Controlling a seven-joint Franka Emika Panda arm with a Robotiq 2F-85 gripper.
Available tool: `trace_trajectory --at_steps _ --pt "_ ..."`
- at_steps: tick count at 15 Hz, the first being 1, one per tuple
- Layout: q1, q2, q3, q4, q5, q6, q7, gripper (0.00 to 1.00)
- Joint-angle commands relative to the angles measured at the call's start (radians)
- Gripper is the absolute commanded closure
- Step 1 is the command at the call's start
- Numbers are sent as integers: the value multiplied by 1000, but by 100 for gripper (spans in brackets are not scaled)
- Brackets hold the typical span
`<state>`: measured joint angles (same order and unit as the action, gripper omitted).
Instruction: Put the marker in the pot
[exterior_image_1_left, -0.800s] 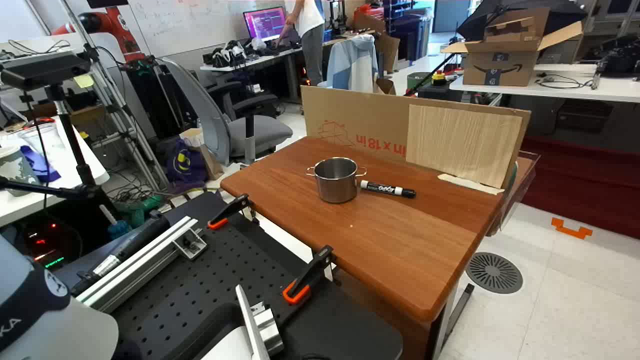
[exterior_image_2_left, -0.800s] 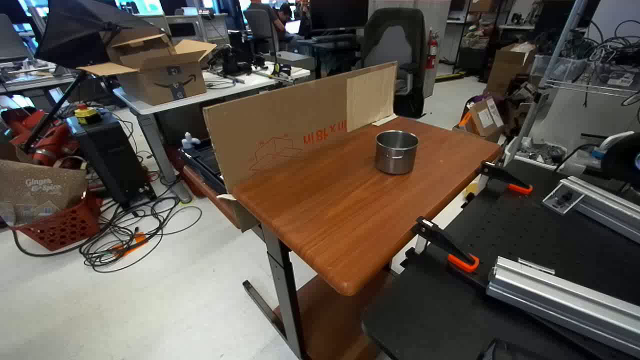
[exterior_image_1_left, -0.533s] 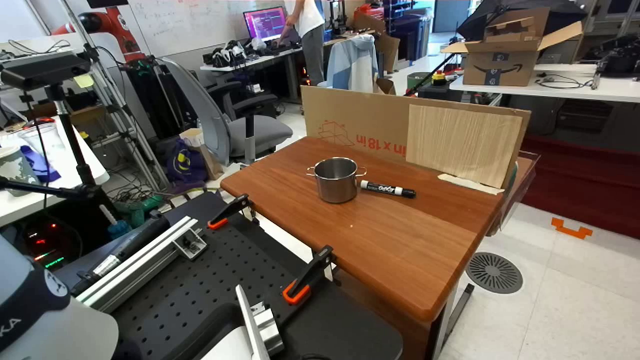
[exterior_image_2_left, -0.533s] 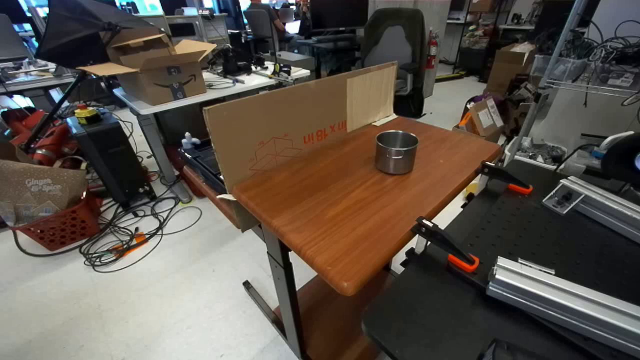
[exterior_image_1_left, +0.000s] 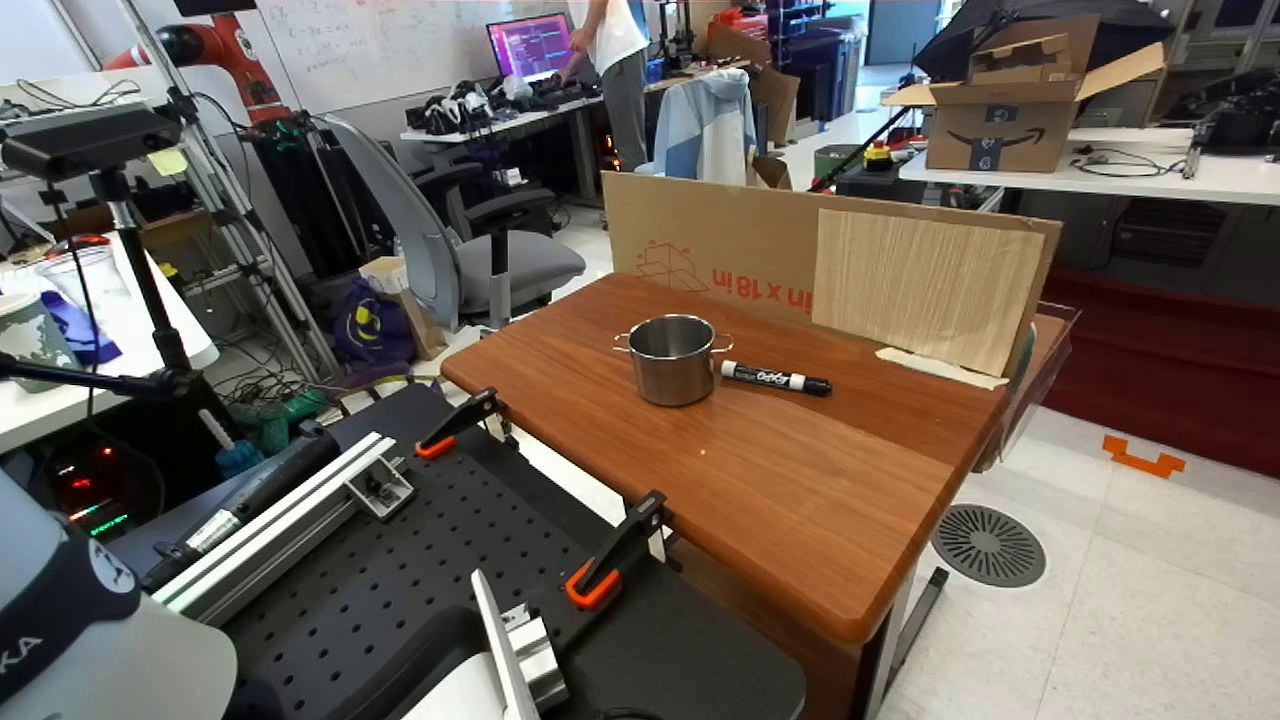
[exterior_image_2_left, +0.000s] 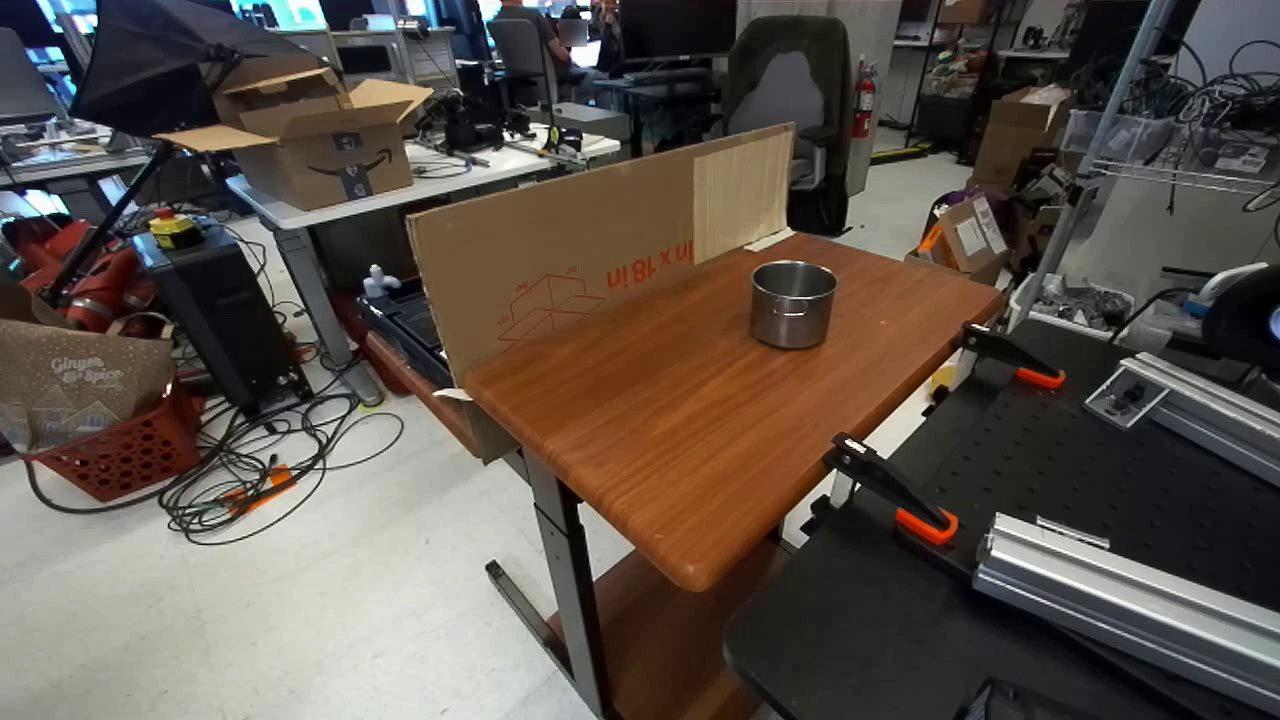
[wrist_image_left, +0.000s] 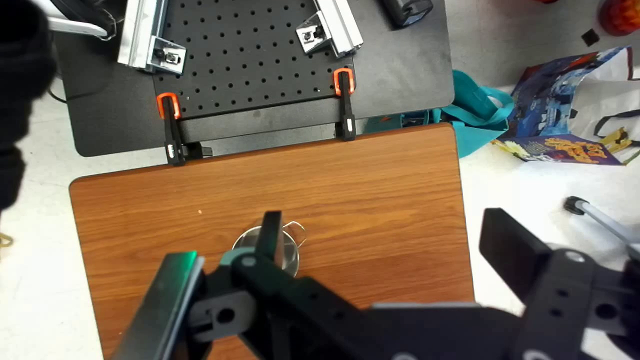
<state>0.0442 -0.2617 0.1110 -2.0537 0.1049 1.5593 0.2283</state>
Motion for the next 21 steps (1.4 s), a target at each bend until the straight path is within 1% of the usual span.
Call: trace_trajectory --at_steps 1,5,7,9,14,16,19,21 --pt "4 1 -4 3 -1 -3 1 0" --pt "-19 -23 -14 -46 -35 79 51 0" --pt "-44 -23 -37 -59 -39 111 78 0" --pt "-81 -27 -70 -82 -45 178 114 0" --pt "-179 0 -149 -126 -51 406 194 0" --pt "-209 23 -166 -140 -60 501 250 0" --pt "-246 78 -179 -154 -76 642 365 0" --pt "-259 128 -181 -157 -106 731 468 0"
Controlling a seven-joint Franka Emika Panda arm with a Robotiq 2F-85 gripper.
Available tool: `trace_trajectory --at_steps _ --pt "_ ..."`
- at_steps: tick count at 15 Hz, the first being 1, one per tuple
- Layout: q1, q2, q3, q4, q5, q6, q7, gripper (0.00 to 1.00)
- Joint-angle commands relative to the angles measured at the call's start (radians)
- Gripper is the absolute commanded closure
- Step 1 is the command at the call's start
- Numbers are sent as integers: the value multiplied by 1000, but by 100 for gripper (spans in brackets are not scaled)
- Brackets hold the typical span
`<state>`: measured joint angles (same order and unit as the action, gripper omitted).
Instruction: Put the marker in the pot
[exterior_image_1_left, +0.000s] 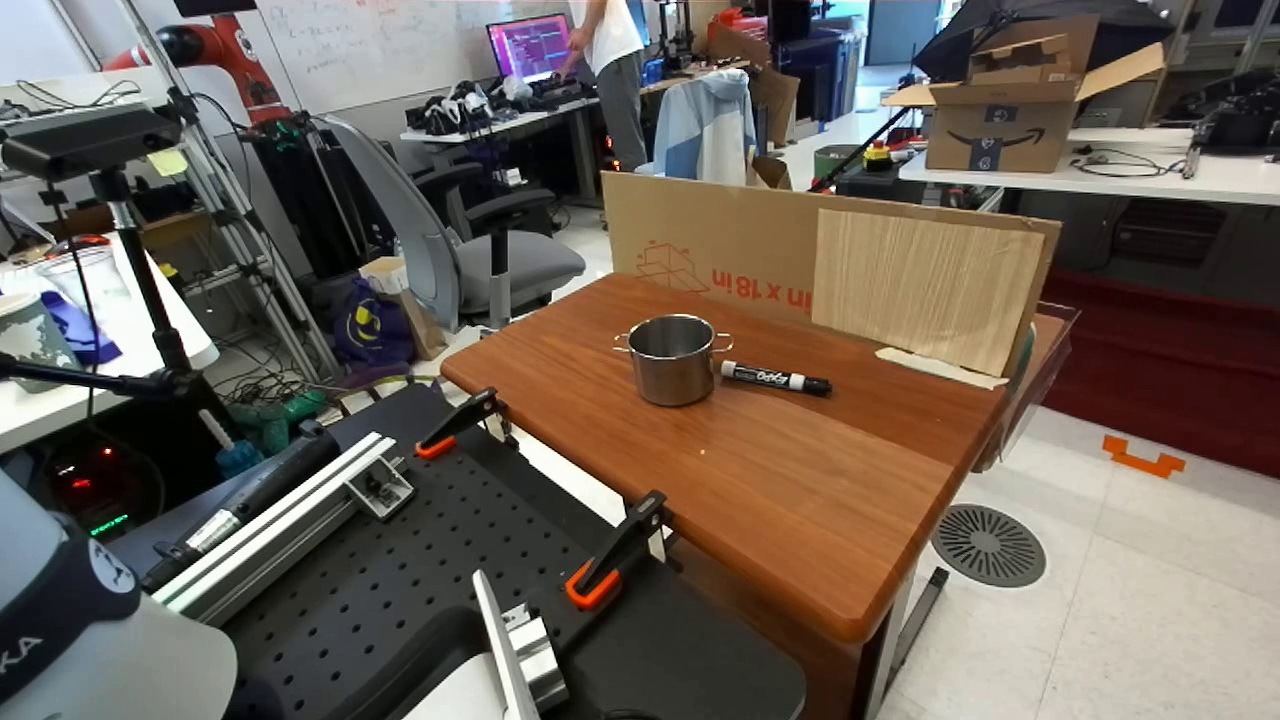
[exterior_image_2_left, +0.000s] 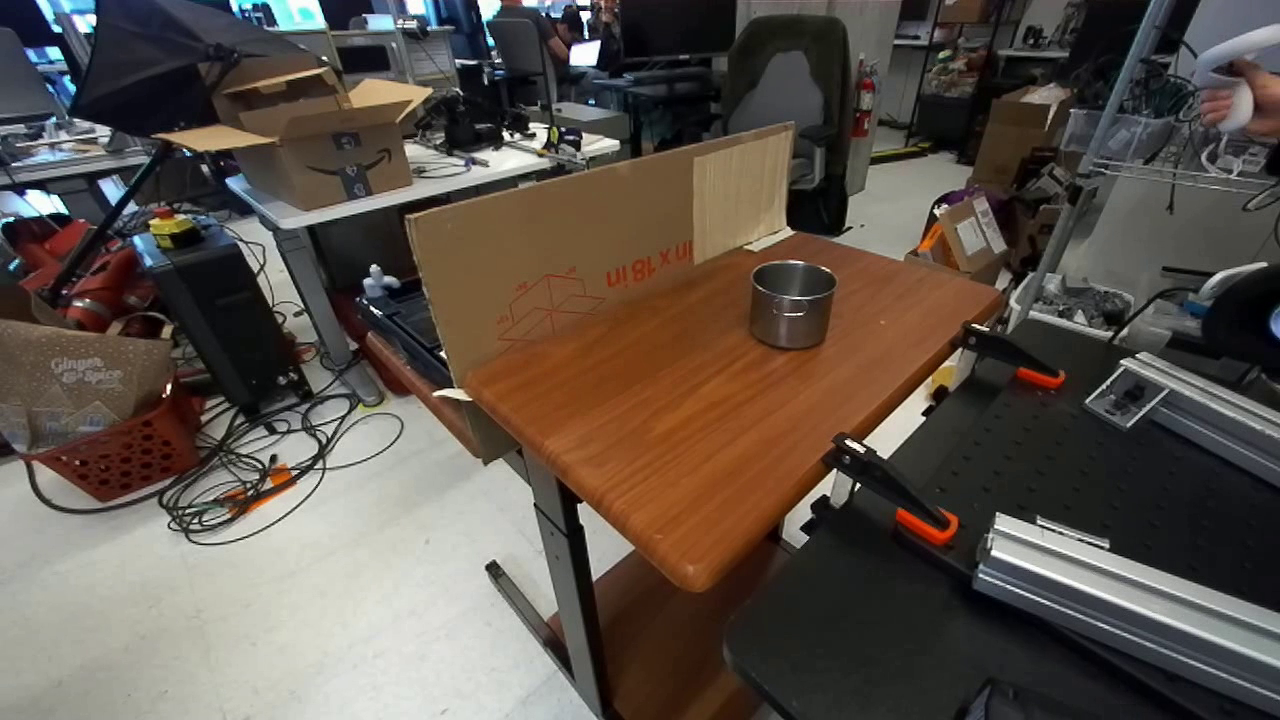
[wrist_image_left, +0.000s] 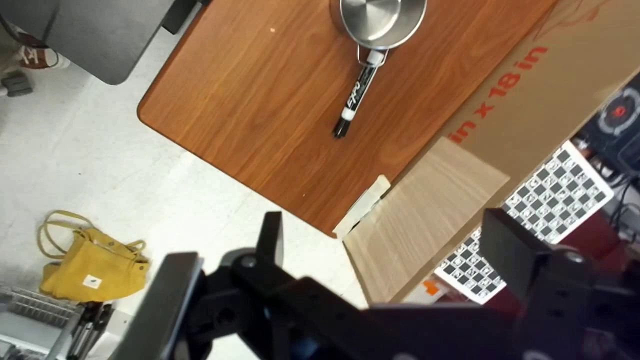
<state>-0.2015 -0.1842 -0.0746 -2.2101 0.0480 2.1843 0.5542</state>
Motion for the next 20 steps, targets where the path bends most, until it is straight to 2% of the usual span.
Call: trace_trajectory --at_steps 1,4,8,20 --pt "-14 80 4 2 -70 137 195 0" --pt "3 156 -7 8 -123 207 327 0" --pt "34 253 -23 2 -132 248 430 0" --pt "125 521 -86 7 -105 412 555 0"
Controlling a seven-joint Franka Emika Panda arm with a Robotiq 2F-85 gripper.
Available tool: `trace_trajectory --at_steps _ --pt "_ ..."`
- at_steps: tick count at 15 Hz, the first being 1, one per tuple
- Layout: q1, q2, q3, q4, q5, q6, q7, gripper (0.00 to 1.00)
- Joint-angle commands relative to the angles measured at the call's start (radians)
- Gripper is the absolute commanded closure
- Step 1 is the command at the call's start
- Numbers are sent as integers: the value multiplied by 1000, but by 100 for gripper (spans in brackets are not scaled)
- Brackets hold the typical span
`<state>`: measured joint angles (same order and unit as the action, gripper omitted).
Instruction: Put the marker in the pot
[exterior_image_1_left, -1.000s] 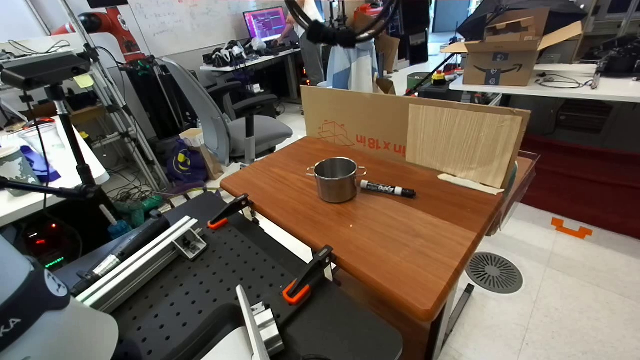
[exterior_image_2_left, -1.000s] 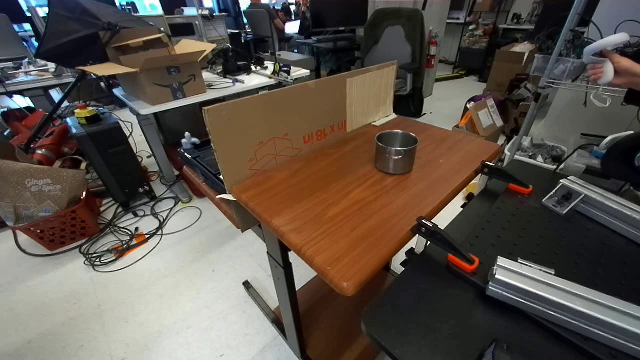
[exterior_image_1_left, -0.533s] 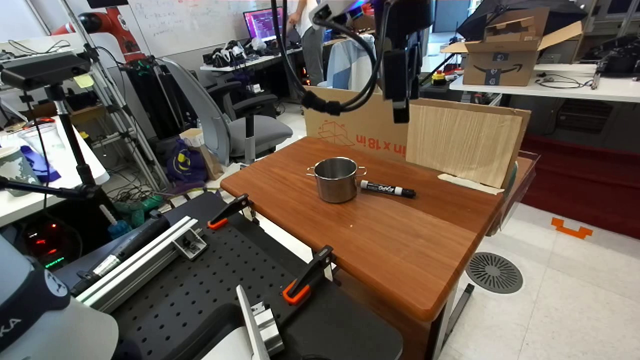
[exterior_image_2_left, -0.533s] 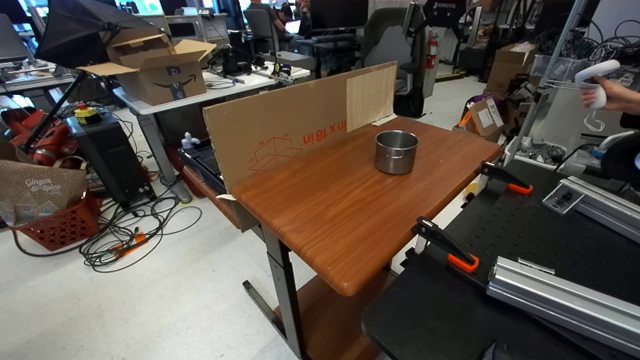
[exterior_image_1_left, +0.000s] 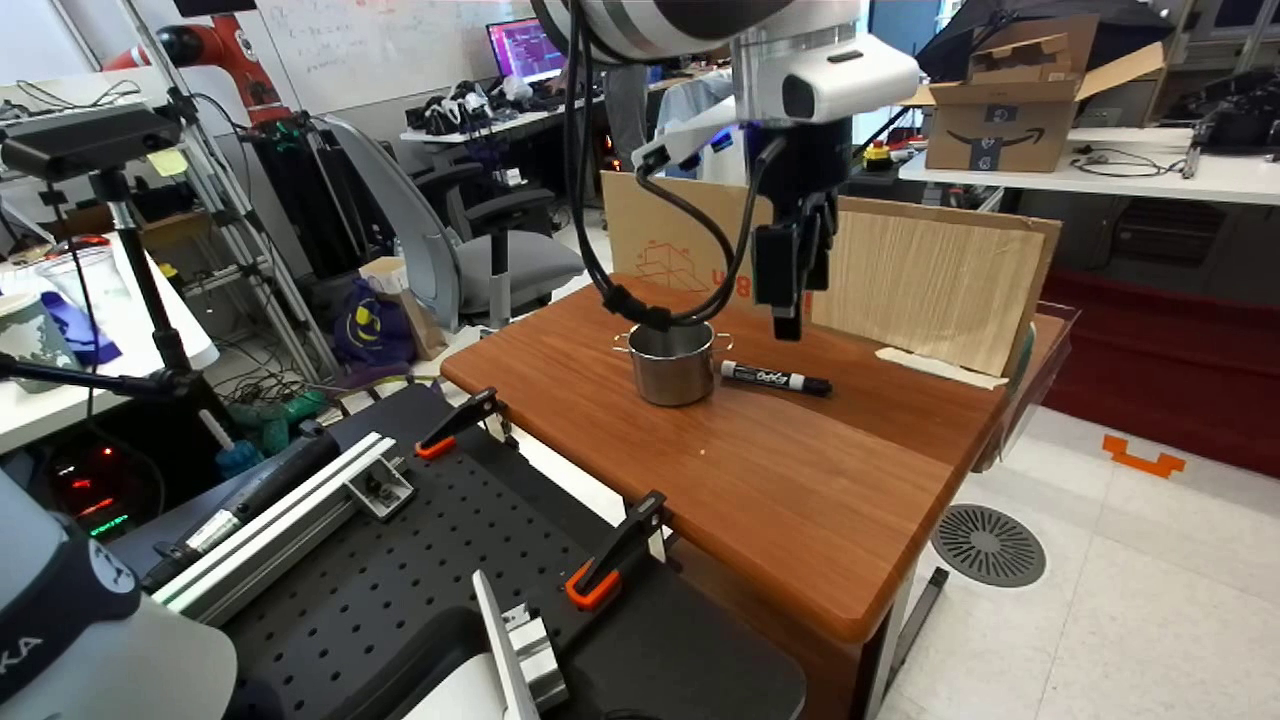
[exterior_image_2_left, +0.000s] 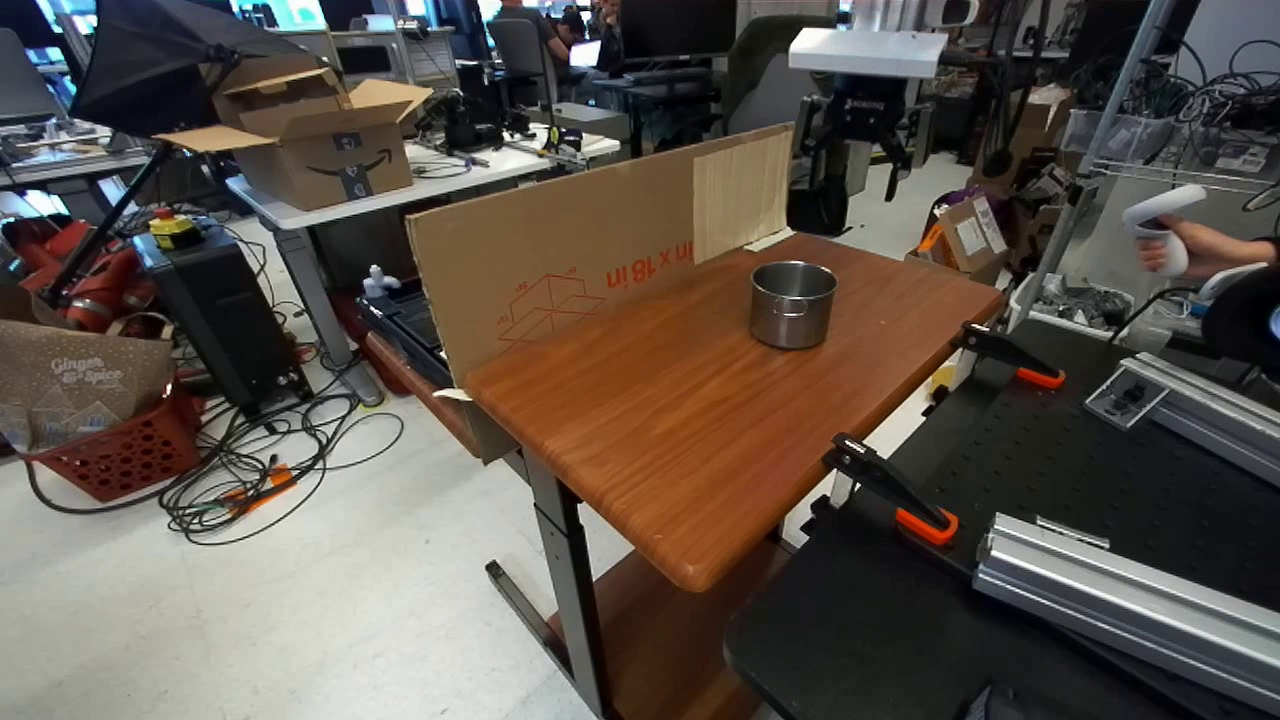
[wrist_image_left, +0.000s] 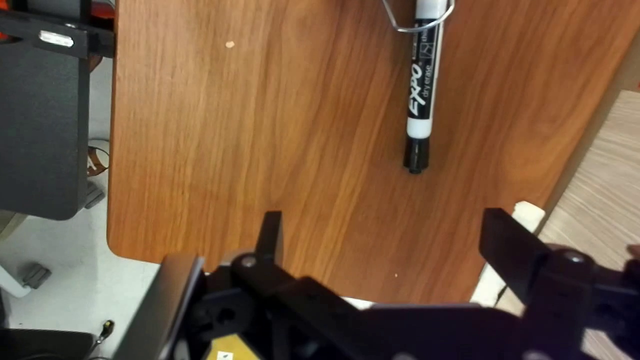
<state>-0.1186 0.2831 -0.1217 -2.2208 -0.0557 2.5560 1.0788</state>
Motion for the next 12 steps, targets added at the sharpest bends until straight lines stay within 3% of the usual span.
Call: trace_trajectory --at_steps 1,12 --pt "48 78 -42 22 6 49 31 0" --pt "78 264 -69 168 39 70 32 0"
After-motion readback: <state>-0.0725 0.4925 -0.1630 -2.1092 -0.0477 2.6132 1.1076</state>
